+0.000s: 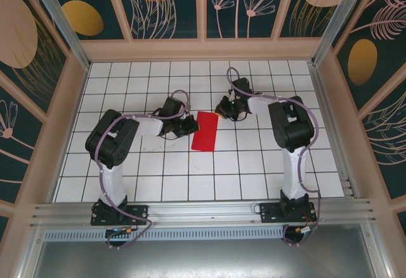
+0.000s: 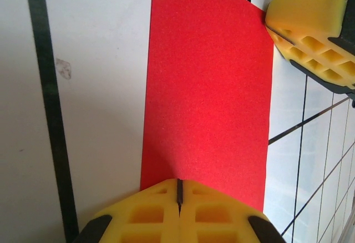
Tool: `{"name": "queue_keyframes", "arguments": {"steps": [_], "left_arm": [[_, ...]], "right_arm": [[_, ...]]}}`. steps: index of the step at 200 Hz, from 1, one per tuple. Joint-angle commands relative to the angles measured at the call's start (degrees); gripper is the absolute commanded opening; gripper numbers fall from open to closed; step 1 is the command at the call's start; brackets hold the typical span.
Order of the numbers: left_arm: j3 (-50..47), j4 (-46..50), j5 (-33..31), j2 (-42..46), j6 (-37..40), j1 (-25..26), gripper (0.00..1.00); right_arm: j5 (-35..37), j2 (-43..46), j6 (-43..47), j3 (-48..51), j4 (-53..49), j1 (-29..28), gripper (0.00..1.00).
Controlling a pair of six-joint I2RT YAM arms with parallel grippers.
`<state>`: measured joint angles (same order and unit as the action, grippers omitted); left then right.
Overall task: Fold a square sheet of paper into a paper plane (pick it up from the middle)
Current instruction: Fold the square sheet of paper in half at the center of the table.
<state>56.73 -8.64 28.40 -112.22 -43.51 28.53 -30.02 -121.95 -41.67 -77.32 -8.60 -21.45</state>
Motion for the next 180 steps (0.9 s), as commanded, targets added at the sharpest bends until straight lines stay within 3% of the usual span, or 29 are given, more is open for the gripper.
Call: {"name": "queue_keyframes", "arguments": {"steps": [1, 40, 78, 124, 180], "left_arm": [[-2.86, 8.56, -2.92, -1.59, 1.46, 0.35, 0.00], [-2.91, 8.56, -2.84, -1.29, 1.37, 0.38, 0.00], [-3.19, 8.40, -2.92, -1.15, 1.21, 0.34, 0.00], [-3.32, 7.68, -2.74, -1.14, 0.79, 0.38, 0.00], [-3.42, 7.57, -2.49, -0.76, 0.79, 0.37, 0.00]], "right_arm": [[3.40, -5.13, 1.19, -3.57, -11.72, 0.50, 0.00], [0.76, -5.76, -0.29, -3.81, -9.33, 1.04, 0.00], [5.53, 4.67, 3.99, -2.76, -4.33, -1.05, 0.06], [0.89, 17.74, 0.13, 13.24, 8.80, -3.64, 0.07], [2.49, 23.84, -6.00, 28.40, 15.74, -12.35, 0.06]]}}
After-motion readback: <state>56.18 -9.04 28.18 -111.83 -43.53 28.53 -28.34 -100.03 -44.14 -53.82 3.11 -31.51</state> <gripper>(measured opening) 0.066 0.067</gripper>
